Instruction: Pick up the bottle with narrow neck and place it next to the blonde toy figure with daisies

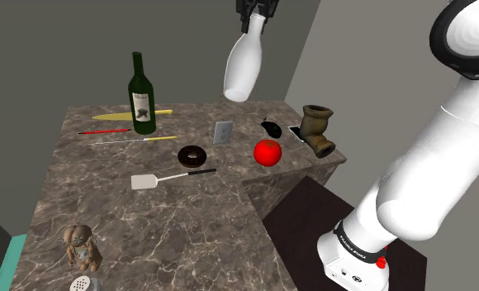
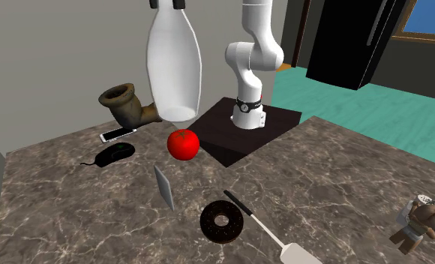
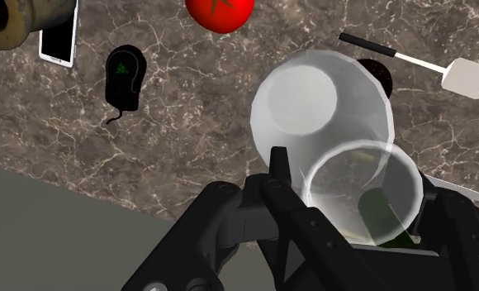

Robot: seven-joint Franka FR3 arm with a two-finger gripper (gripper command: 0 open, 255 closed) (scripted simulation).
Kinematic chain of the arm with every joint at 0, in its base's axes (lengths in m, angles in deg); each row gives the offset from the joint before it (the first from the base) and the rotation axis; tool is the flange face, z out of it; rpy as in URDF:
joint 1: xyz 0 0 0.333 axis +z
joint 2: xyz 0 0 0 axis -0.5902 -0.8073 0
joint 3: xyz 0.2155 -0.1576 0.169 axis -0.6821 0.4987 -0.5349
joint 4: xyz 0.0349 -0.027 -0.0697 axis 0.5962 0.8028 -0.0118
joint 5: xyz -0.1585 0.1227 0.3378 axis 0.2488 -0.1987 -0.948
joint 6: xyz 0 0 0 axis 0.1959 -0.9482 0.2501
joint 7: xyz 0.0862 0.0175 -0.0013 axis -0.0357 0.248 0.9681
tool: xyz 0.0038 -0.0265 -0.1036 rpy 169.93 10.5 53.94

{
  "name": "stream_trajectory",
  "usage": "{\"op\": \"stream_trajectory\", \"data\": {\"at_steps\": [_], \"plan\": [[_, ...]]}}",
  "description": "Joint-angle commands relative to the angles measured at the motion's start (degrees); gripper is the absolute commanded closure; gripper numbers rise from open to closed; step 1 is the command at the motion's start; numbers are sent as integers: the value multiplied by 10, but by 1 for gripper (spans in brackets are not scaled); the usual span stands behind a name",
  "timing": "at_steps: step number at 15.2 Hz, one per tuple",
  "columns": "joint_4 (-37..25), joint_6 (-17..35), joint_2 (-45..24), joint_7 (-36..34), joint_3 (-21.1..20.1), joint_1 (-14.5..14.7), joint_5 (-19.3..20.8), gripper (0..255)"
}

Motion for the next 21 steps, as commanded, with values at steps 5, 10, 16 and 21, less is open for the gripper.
{"op": "stream_trajectory", "data": {"at_steps": [5,10,16,21], "plan": [[-100,-63,-36,2,1,-1,-1,255],[-196,-120,-76,2,2,-3,-3,255],[-85,-90,5,-79,-32,47,-1,255],[-35,-79,45,-150,-66,82,-4,255]]}}
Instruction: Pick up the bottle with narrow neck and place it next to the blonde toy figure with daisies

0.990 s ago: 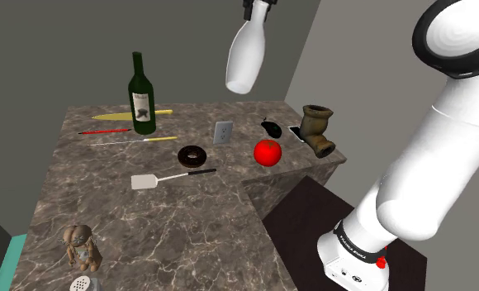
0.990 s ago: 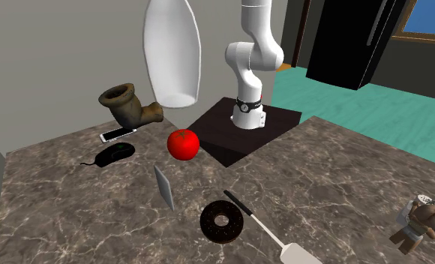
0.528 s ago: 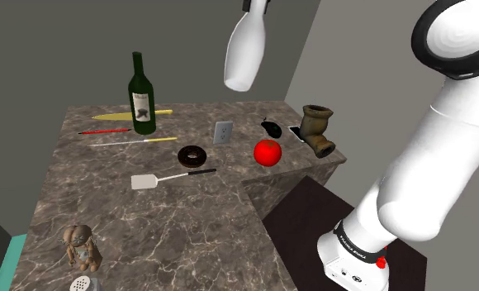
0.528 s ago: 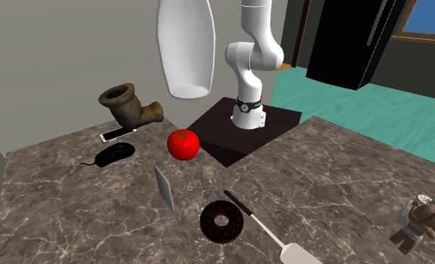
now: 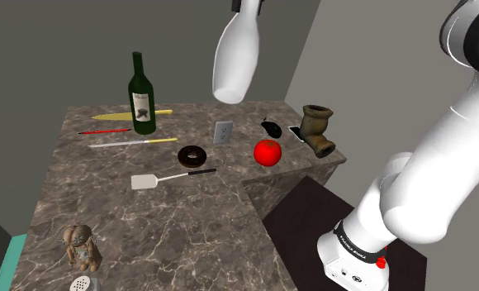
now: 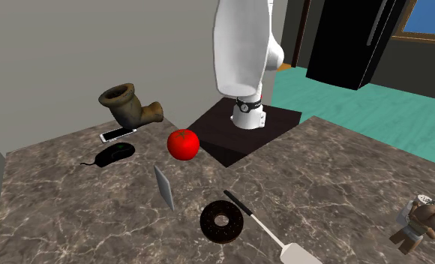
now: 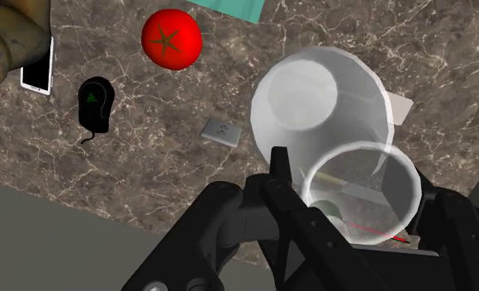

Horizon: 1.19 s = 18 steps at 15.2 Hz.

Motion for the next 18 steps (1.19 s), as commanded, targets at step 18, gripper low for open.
{"op": "stream_trajectory", "data": {"at_steps": [18], "plan": [[-4,4,-4,-293,-151,138,-7,255]]}}
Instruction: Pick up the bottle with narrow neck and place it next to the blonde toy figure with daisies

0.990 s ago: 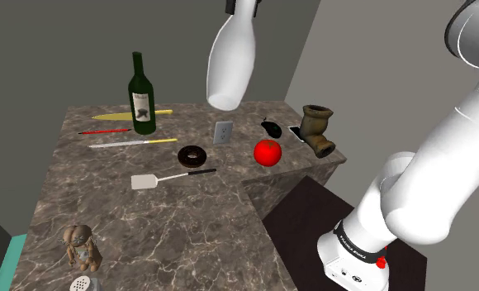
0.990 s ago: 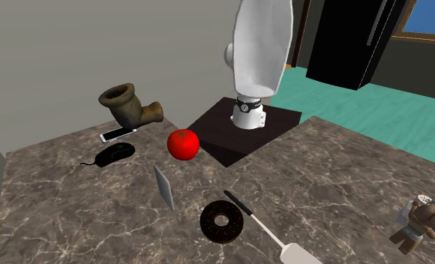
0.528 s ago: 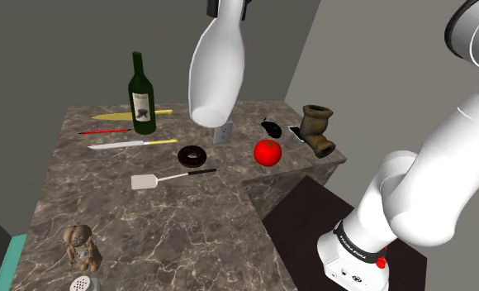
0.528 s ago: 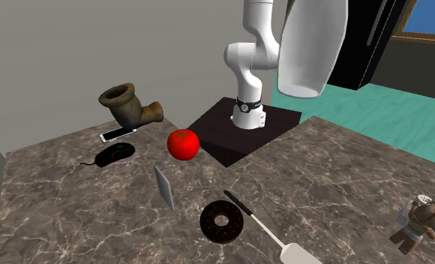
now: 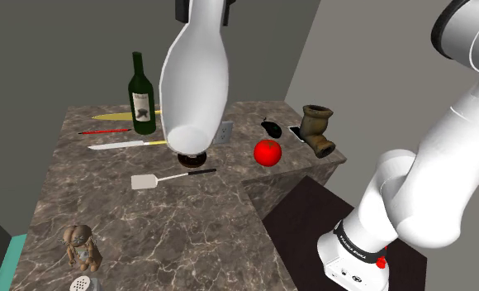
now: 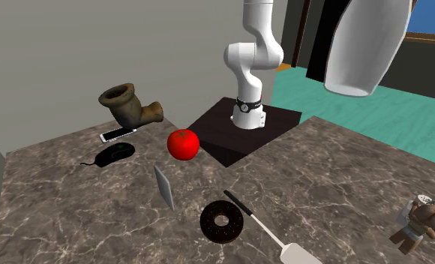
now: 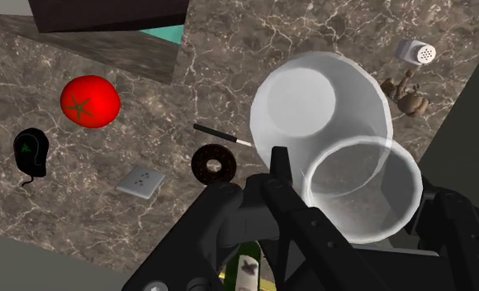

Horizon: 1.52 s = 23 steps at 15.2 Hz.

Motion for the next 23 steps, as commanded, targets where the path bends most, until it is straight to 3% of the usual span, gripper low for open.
{"op": "stream_trajectory", "data": {"at_steps": [1,2,11,23], "plan": [[-13,0,-12,-34,-17,17,4,255],[-24,-2,-21,-50,-25,26,7,255],[119,88,34,-34,-16,17,-12,255],[261,190,76,-21,-11,15,-25,255]]}}
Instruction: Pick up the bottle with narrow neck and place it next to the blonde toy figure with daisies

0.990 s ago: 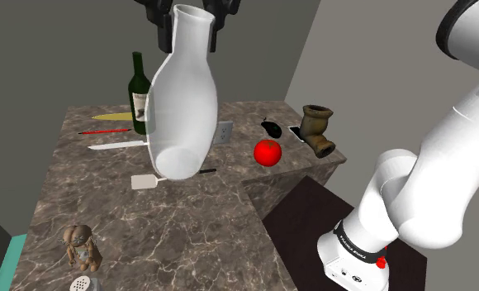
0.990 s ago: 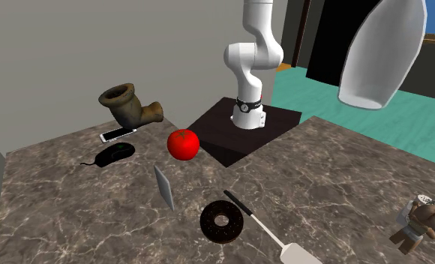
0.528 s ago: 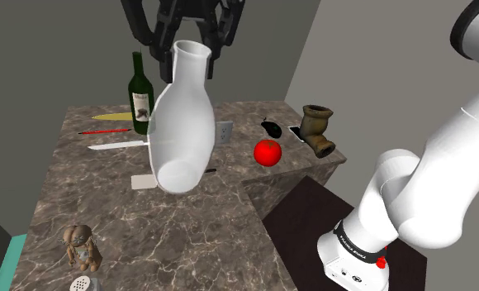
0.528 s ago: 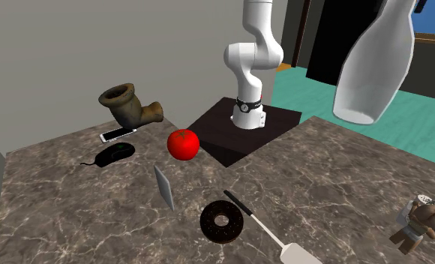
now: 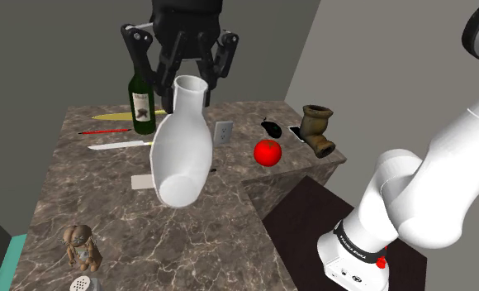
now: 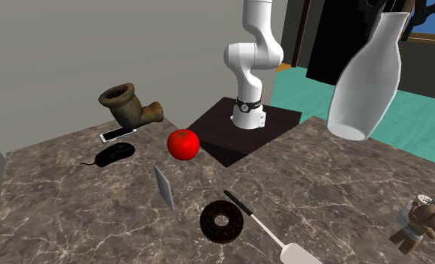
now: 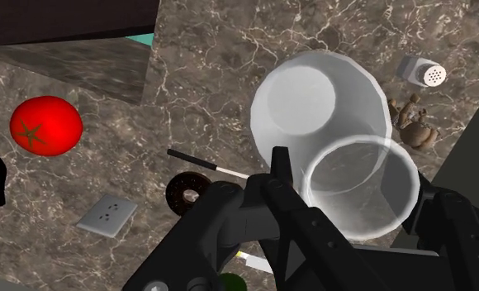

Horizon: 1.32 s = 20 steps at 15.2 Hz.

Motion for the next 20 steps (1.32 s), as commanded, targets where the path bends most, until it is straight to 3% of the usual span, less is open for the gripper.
{"op": "stream_trajectory", "data": {"at_steps": [1,20], "plan": [[19,16,5,1,0,0,-1,255],[183,164,20,9,-2,2,-8,255]]}}
